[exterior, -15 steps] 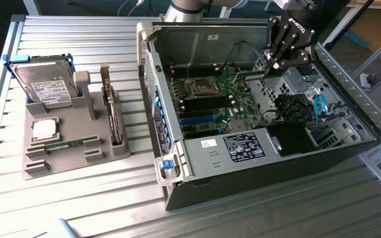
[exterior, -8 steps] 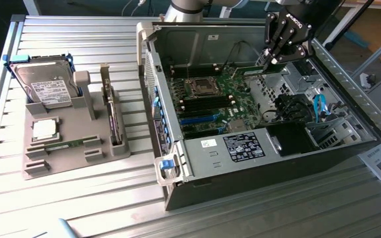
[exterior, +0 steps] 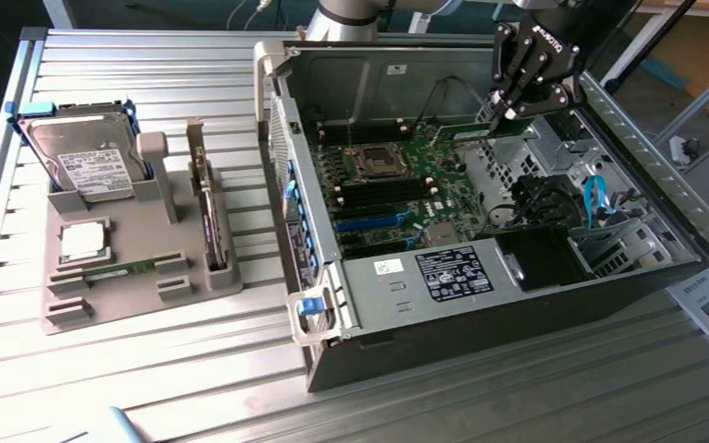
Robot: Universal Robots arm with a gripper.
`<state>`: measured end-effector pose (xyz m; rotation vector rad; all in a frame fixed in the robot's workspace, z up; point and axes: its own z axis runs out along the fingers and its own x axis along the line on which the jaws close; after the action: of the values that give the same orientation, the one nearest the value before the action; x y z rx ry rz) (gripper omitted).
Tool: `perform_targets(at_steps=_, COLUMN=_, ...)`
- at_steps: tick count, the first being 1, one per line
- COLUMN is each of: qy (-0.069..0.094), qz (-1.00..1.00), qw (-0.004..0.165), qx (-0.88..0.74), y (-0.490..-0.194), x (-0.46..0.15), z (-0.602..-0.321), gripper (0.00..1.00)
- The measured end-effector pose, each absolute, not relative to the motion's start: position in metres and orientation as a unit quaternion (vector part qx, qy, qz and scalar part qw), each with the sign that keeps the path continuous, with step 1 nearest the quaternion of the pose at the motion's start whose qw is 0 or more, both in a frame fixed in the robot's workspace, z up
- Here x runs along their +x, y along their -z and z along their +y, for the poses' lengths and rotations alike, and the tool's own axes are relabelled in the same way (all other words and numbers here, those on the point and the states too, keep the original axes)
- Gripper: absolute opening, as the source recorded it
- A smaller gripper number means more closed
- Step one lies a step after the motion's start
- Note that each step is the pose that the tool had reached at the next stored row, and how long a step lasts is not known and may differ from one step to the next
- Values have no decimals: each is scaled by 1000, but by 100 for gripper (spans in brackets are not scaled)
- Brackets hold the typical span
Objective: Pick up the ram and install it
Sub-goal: 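Insert the ram into the slot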
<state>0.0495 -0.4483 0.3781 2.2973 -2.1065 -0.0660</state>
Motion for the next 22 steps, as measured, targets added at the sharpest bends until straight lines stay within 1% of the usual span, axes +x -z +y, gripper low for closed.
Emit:
perform_targets(at_steps=9, qy=21, qz=-709, qw=11, qx=704, y=-375, x=40, z=-447, gripper=13)
perform_targets(at_steps=13, qy=20, qz=-714, qw=13, qx=699, y=-359, x=36, z=-445, gripper=13)
perform_targets(at_steps=22, qy=19, qz=-716, qw=14, qx=698, y=-339, x=26, z=-444, gripper=13)
